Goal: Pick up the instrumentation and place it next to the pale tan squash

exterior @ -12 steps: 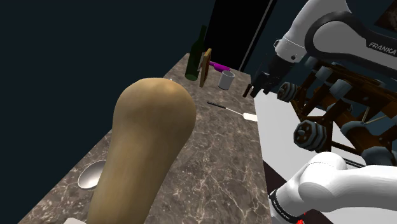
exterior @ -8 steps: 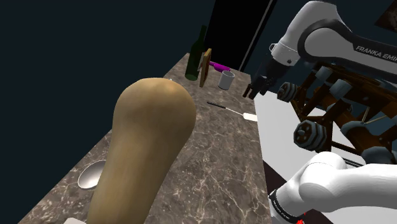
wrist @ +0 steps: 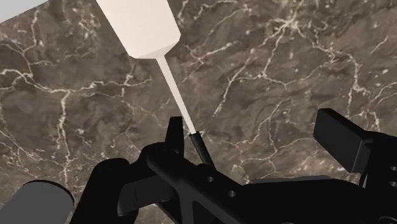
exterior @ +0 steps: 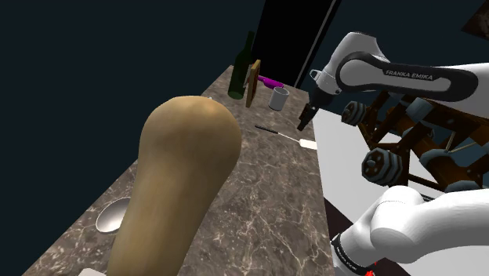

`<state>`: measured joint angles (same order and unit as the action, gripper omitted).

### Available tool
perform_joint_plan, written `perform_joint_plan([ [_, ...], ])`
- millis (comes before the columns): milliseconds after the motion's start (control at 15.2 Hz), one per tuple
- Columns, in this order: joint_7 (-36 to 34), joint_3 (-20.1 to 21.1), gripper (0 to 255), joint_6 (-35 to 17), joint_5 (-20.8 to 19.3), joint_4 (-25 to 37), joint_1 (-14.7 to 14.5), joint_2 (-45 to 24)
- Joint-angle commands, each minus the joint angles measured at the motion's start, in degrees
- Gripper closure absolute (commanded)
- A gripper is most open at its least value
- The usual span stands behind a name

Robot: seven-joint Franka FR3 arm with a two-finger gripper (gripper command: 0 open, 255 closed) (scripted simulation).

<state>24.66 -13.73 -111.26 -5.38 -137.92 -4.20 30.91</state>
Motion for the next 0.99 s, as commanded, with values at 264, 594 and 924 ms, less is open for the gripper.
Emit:
perform_joint_plan([
  [264, 19.05, -7.29, 0, -8.80, 0.89, 2.76, -3.57, -12.04],
  [594, 22.49, -8.53, 0, -13.35, 1.96, 1.63, -4.25, -15.70],
  [924, 22.91, -8.84, 0, -16.30, 2.47, 0.13, -4.41, -17.23],
])
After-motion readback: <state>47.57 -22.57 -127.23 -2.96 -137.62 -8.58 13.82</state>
